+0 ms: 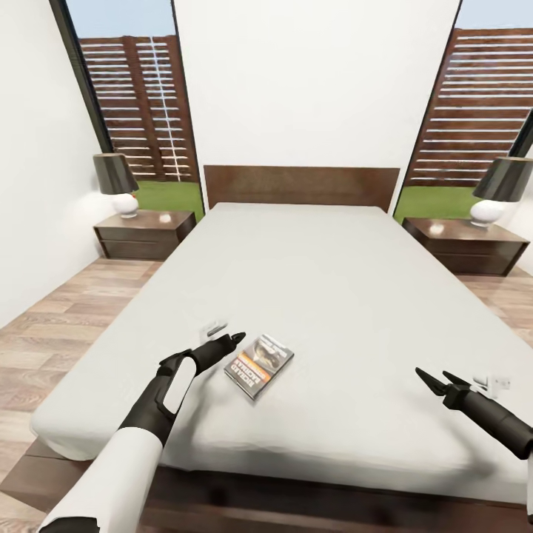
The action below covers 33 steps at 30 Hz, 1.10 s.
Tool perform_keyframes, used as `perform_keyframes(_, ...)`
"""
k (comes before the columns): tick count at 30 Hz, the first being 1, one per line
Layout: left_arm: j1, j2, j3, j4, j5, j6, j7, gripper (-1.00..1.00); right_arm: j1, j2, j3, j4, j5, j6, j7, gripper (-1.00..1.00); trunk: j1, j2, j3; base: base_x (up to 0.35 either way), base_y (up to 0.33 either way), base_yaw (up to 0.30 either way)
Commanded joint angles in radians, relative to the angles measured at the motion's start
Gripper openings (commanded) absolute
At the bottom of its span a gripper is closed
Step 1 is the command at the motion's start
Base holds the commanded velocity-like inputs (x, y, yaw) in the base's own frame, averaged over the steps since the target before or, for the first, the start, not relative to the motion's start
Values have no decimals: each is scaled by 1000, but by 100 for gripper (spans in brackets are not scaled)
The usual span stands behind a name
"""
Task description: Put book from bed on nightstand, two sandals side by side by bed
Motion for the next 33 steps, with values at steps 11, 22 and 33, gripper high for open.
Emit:
perform_keyframes(11, -1, -2, 4, -1, 5, 6, -3, 100, -1, 0, -2, -1, 9, 7, 7, 100, 0, 0, -1, 79, -23, 0)
perform_keyframes(22, -1, -4, 3, -1, 5, 6, -3, 100, -1, 0, -2, -1, 11, 6, 7, 100, 0, 0, -1, 76, -69, 0)
perform_keyframes(33, -1, -4, 3, -1, 6, 6, -3, 100, -1, 0, -2, -1, 11, 6, 7, 100, 0, 0, -1, 1, -1, 0)
